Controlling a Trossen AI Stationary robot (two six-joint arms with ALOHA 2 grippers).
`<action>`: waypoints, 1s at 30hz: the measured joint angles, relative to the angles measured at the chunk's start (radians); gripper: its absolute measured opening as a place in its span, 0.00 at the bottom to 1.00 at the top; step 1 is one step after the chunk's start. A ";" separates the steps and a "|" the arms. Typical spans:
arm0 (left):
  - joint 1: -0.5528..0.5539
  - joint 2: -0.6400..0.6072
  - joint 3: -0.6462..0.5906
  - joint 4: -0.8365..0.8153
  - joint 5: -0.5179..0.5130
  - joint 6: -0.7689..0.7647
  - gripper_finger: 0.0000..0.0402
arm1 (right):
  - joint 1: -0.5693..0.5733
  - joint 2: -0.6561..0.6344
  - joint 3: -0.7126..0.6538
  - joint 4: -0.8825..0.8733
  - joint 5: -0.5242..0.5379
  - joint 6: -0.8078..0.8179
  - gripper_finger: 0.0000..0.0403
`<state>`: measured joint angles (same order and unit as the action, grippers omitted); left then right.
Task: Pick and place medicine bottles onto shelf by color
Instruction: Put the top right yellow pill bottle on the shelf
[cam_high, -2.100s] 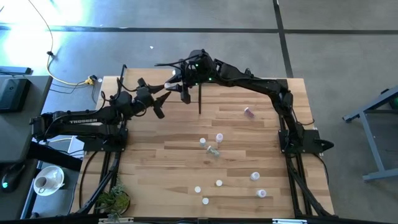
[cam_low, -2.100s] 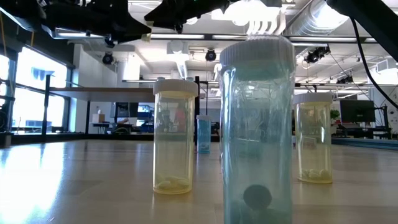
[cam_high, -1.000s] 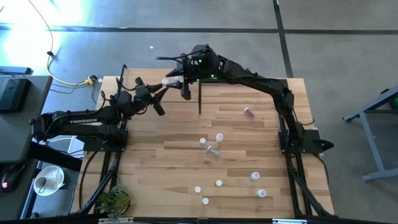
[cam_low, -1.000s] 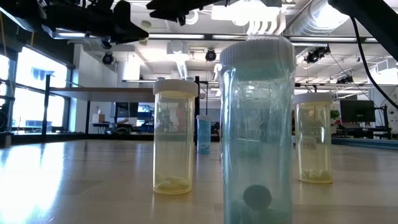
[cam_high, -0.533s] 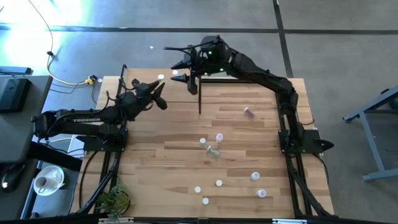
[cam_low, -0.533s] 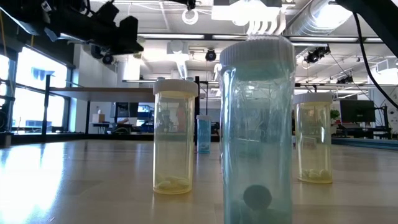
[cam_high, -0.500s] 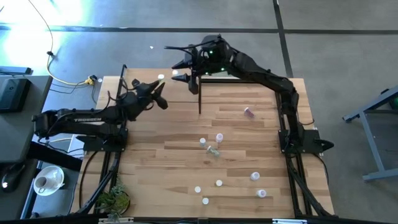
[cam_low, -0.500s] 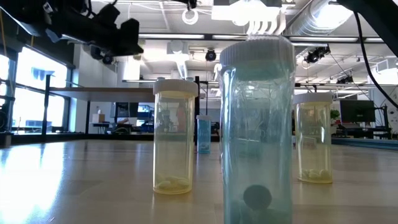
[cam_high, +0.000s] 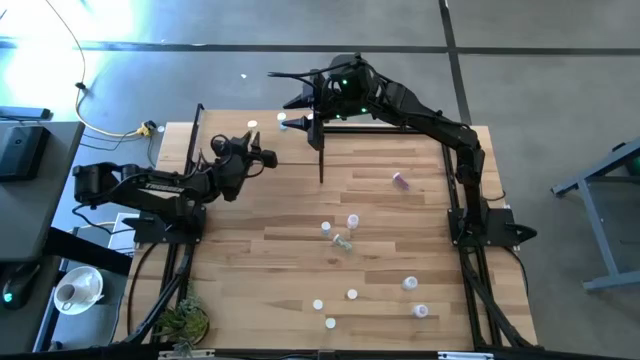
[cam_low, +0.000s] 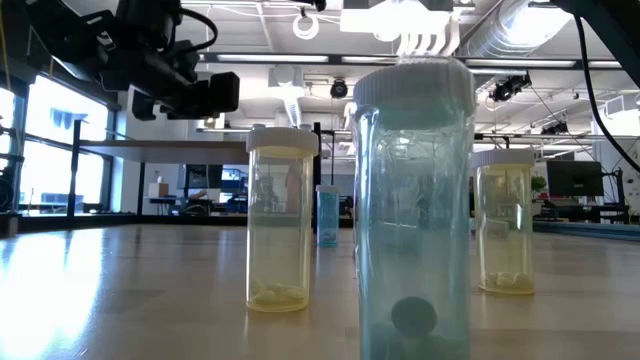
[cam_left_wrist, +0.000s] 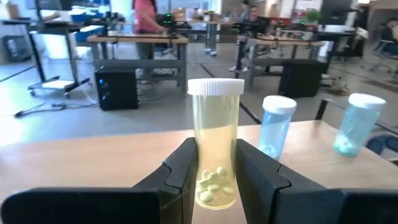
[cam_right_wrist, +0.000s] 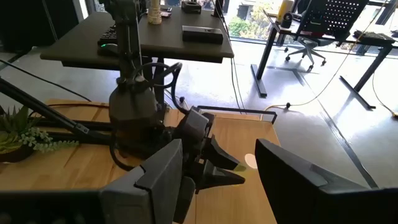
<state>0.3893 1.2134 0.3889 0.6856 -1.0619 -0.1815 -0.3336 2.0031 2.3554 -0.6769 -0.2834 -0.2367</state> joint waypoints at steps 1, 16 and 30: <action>-0.001 0.011 0.000 0.003 -0.015 -0.017 0.21 | 0.000 0.000 0.000 -0.003 0.000 0.000 0.48; 0.067 0.153 0.000 0.030 -0.102 -0.105 0.21 | 0.000 0.001 0.000 -0.031 0.000 0.000 0.48; 0.179 0.188 0.003 0.087 0.003 -0.100 0.21 | 0.000 0.002 0.000 -0.032 0.000 0.000 0.48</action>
<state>0.5680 1.4017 0.3920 0.7731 -1.0589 -0.2817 -0.3336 2.0048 2.3550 -0.7091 -0.2833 -0.2363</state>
